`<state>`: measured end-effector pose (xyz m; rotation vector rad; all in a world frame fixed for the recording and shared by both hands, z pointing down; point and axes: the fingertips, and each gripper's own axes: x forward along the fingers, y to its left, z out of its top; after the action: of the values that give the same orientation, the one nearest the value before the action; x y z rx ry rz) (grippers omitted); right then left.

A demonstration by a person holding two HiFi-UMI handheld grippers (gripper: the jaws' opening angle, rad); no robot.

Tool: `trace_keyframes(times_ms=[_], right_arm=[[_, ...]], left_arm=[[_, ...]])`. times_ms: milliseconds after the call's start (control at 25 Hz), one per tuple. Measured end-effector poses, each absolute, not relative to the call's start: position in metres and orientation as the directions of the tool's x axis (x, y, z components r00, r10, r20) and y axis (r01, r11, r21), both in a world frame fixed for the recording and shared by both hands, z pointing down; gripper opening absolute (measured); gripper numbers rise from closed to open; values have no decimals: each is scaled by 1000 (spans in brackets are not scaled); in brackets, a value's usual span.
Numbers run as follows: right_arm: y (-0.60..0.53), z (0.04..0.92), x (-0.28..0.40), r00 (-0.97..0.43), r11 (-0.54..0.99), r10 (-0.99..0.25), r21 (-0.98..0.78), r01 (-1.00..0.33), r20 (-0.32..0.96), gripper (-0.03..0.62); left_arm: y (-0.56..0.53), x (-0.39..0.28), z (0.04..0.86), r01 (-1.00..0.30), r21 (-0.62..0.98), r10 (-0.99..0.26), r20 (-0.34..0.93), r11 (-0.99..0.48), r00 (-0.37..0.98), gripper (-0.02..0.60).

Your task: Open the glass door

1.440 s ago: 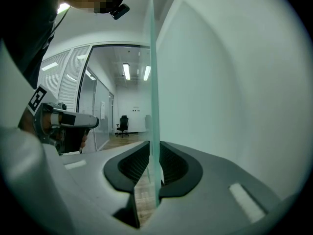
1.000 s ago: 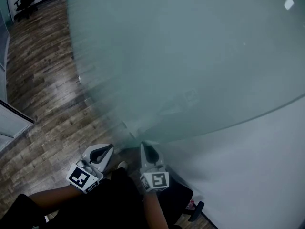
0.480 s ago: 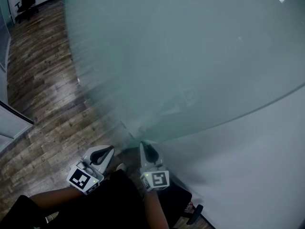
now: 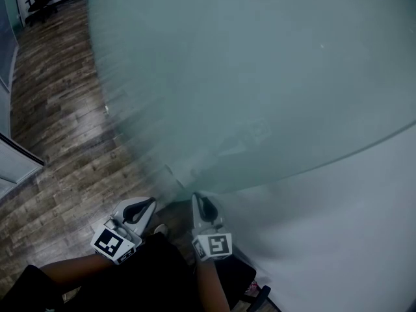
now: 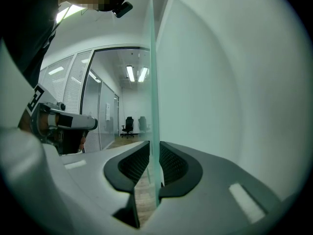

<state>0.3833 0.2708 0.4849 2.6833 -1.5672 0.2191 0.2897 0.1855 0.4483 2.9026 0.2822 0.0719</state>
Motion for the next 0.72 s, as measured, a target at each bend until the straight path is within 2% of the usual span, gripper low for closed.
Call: trace_keyframes(times_ms=[720], right_arm=[[282, 476, 440, 473, -483, -872, -64, -874, 123, 67]], left_arm=[[189, 326, 449, 119, 248, 135, 49, -961, 990, -1]])
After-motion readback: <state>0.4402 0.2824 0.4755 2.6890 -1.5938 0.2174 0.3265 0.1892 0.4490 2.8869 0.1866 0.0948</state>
